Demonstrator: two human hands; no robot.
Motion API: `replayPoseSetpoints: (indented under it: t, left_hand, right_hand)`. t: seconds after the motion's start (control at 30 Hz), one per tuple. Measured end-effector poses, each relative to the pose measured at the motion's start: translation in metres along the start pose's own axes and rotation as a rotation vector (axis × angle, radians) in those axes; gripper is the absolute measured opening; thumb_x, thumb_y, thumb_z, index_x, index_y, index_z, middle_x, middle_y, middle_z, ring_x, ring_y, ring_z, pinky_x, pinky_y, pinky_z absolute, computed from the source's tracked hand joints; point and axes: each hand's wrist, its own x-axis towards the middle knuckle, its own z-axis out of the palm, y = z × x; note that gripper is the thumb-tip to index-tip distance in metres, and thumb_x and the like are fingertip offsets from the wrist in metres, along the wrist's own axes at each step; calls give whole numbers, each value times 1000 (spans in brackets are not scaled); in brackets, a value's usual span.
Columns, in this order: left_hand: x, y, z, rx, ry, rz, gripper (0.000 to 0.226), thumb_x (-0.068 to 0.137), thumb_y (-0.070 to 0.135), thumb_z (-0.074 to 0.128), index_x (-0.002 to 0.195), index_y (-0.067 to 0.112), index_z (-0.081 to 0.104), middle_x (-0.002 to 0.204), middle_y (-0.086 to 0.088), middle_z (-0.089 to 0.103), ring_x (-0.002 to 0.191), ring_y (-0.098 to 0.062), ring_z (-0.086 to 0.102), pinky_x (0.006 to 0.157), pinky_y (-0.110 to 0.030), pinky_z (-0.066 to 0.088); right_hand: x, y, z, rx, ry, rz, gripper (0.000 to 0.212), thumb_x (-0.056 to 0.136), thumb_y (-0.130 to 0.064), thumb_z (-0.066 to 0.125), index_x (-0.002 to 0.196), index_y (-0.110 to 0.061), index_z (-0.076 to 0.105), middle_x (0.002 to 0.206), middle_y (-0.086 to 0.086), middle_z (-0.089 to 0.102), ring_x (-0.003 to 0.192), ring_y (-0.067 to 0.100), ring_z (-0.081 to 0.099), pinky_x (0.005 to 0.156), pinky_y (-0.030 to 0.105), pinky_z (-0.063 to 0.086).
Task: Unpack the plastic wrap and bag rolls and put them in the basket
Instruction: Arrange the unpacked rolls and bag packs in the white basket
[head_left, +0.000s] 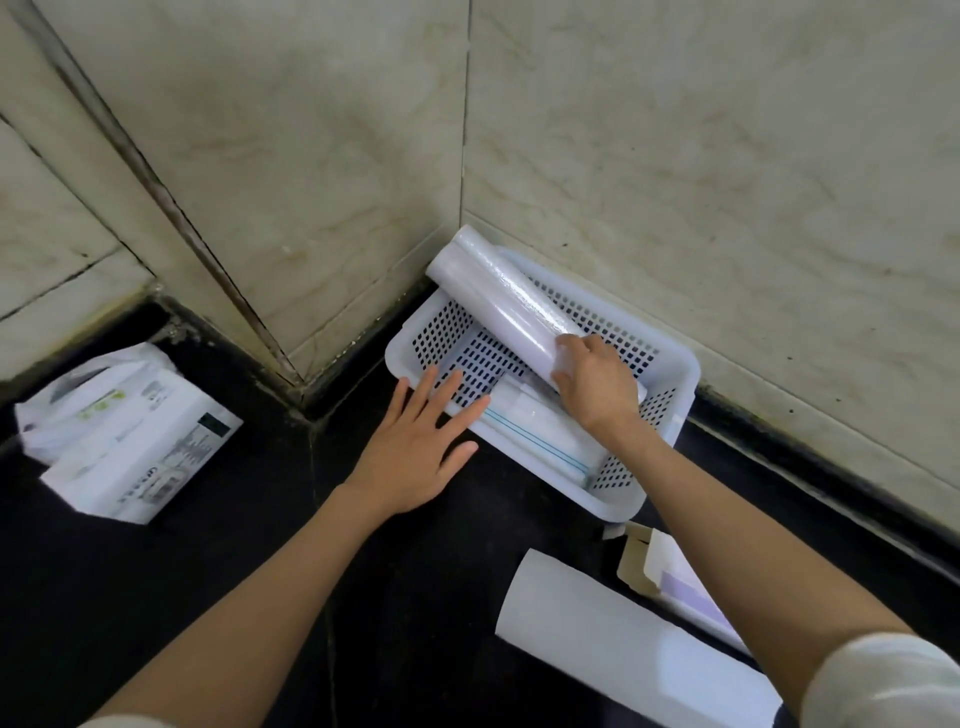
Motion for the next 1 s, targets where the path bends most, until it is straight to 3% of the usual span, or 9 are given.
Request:
replayPoseSetpoints:
  t: [0.1, 0.27, 0.43, 0.57, 0.67, 0.77, 0.87, 1.0]
  left_hand:
    - [0, 2, -9, 0, -53, 0, 57, 96, 48, 23, 147, 32, 4, 159, -6, -4, 144, -25, -13, 117, -45, -7]
    - [-38, 8, -23, -133, -40, -27, 52, 97, 42, 32, 145, 26, 23, 158, -2, 12, 146, -17, 2, 116, -34, -1]
    - [-124, -18, -19, -238, -13, -197, 49, 96, 34, 40, 143, 27, 29, 156, -2, 21, 145, -18, 7, 118, -37, 4]
    - [-172, -69, -28, -200, 133, -412, 52, 93, 21, 51, 142, 17, 34, 153, -12, 27, 143, -27, 17, 119, -42, 12]
    - [-187, -112, -36, -130, 196, -590, 61, 89, 17, 57, 143, 11, 30, 152, -18, 26, 141, -33, 19, 116, -48, 17]
    - [-189, -152, -42, -93, 189, -735, 73, 85, 27, 62, 145, 11, 23, 152, -21, 22, 140, -36, 20, 115, -49, 18]
    - [-179, -177, -42, -143, 136, -819, 85, 80, 36, 67, 145, 11, 19, 148, -21, 30, 132, -37, 32, 108, -48, 28]
    - [-172, -185, -40, -207, 97, -844, 86, 76, 32, 71, 143, 8, 23, 135, -22, 39, 120, -37, 39, 100, -45, 36]
  right_hand:
    - [-3, -10, -8, 1, -72, 46, 46, 91, -25, 52, 132, -10, 41, 130, 19, 49, 115, 36, 48, 94, 47, 45]
    - [-36, -45, -10, 111, -86, -88, 57, 93, -36, 49, 141, -11, 32, 142, 19, 41, 127, 34, 41, 101, 42, 37]
    - [-82, -110, 10, 151, -39, -396, 53, 91, -33, 51, 136, -8, 41, 139, 19, 46, 127, 31, 43, 109, 40, 34]
    - [-104, -157, 60, 82, -257, -547, 57, 93, -38, 45, 142, -13, 31, 148, 14, 35, 138, 27, 29, 115, 37, 24]
    - [-99, -179, 100, -78, -484, -502, 69, 91, -48, 42, 147, -23, 11, 158, 7, 9, 145, 25, 5, 118, 45, 9]
    - [-93, -187, 127, -205, -607, -439, 82, 85, -59, 45, 146, -31, -2, 158, 3, -12, 144, 27, -12, 115, 56, -1]
    - [-92, -184, 139, -219, -608, -427, 85, 83, -63, 44, 145, -34, -6, 157, 0, -17, 143, 25, -18, 114, 55, -5]
    - [-89, -182, 141, -224, -621, -416, 87, 81, -65, 45, 144, -37, -7, 156, -2, -19, 143, 23, -18, 114, 53, -5]
